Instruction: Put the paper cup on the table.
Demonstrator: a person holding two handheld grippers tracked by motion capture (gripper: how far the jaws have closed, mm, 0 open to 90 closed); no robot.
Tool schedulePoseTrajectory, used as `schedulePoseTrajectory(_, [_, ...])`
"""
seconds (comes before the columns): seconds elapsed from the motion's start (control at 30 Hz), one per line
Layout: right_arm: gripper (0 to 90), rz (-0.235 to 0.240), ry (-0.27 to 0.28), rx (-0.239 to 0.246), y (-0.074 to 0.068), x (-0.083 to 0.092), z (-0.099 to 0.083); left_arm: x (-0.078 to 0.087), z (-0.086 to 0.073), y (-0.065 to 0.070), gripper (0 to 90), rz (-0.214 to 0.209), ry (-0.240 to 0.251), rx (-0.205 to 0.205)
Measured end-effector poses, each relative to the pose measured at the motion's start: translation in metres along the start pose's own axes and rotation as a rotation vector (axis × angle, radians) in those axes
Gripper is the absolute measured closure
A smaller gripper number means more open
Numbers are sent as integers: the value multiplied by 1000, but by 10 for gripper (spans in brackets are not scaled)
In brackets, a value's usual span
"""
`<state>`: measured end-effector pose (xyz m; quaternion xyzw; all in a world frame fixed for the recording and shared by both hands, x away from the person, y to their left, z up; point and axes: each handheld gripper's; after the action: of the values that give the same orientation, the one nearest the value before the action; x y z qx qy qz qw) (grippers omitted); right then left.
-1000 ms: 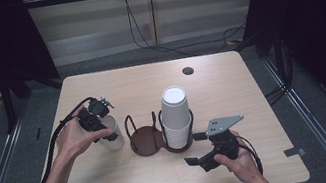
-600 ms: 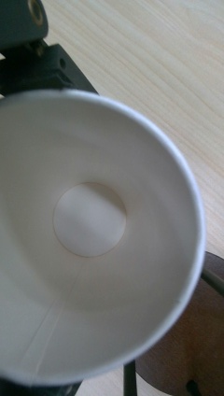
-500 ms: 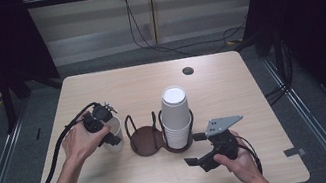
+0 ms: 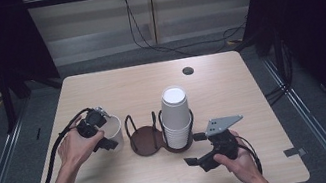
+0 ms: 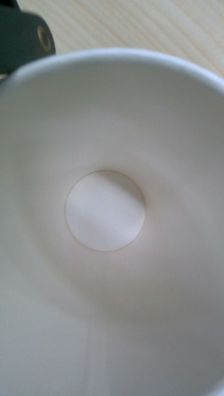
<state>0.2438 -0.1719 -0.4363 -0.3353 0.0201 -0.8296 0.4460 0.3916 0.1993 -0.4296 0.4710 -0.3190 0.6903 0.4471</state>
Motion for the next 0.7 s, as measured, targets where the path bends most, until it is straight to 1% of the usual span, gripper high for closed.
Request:
schedulePoseTrajectory(0.03, [146, -3, 0, 1, 0, 0, 0, 1, -4, -1, 156, 5, 4, 6])
schedulePoseTrajectory(0.07, [146, -3, 0, 1, 0, 0, 0, 1, -4, -1, 156, 5, 4, 6])
schedulePoseTrajectory(0.1, [146, -4, 6, 4, 0, 1, 1, 2, -9, -2, 156, -3, 24, 20])
schedulePoseTrajectory(0.17, [146, -4, 9, 4, 0, 1, 1, 2, -11, -2, 156, -4, 19, 27])
schedulePoseTrajectory(0.2, [146, -6, 10, 2, 0, 1, 2, 2, -14, -2, 156, -4, 19, 23])
schedulePoseTrajectory(0.23, [146, -7, 10, -1, 0, 1, 1, 4, -17, -2, 156, 0, 30, 31])
schedulePoseTrajectory(0.27, [146, -6, 10, -2, 0, 1, 1, 5, -20, -1, 156, -5, 54, 40])
schedulePoseTrajectory(0.33, [146, -6, 8, -1, 0, 1, 1, 6, -22, -1, 156, -9, 61, 43])
schedulePoseTrajectory(0.37, [146, -7, 7, 0, 0, 1, 1, 8, -24, 0, 156, 2, 75, 47])
schedulePoseTrajectory(0.43, [146, -7, 9, -1, 0, 1, 1, 10, -28, 0, 157, -1, 73, 45])
schedulePoseTrajectory(0.47, [146, -8, 9, -2, 0, 1, 1, 12, -30, 1, 157, 6, 76, 46])
schedulePoseTrajectory(0.5, [146, -10, 11, -3, 0, 2, 1, 14, -35, 2, 157, 3, 84, 49])
schedulePoseTrajectory(0.53, [146, -10, 11, -3, 0, 2, 1, 14, -35, 2, 158, 3, 84, 49])
schedulePoseTrajectory(0.57, [146, -10, 13, -3, 0, 2, 1, 15, -37, 3, 158, 7, 94, 53])
schedulePoseTrajectory(0.6, [146, -10, 14, -4, 1, 3, 1, 17, -40, 4, 158, 6, 97, 48])
schedulePoseTrajectory(0.63, [146, -12, 14, -6, 1, 3, 1, 18, -45, 6, 159, 2, 106, 52])
schedulePoseTrajectory(0.67, [146, -12, 14, -6, 1, 3, 1, 18, -45, 6, 161, 2, 106, 52])
schedulePoseTrajectory(0.7, [146, -14, 16, -8, 2, 4, 1, 19, -49, 7, 169, -3, 121, 58])
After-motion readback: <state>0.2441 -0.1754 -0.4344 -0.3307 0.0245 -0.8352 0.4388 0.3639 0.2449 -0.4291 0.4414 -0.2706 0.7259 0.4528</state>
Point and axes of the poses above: each handheld gripper's, and its own axes: x roughly backward along the jaws, z roughly out of its top, y roughly to its right, and after that the axes turned 10 degrees about -x, right-handed
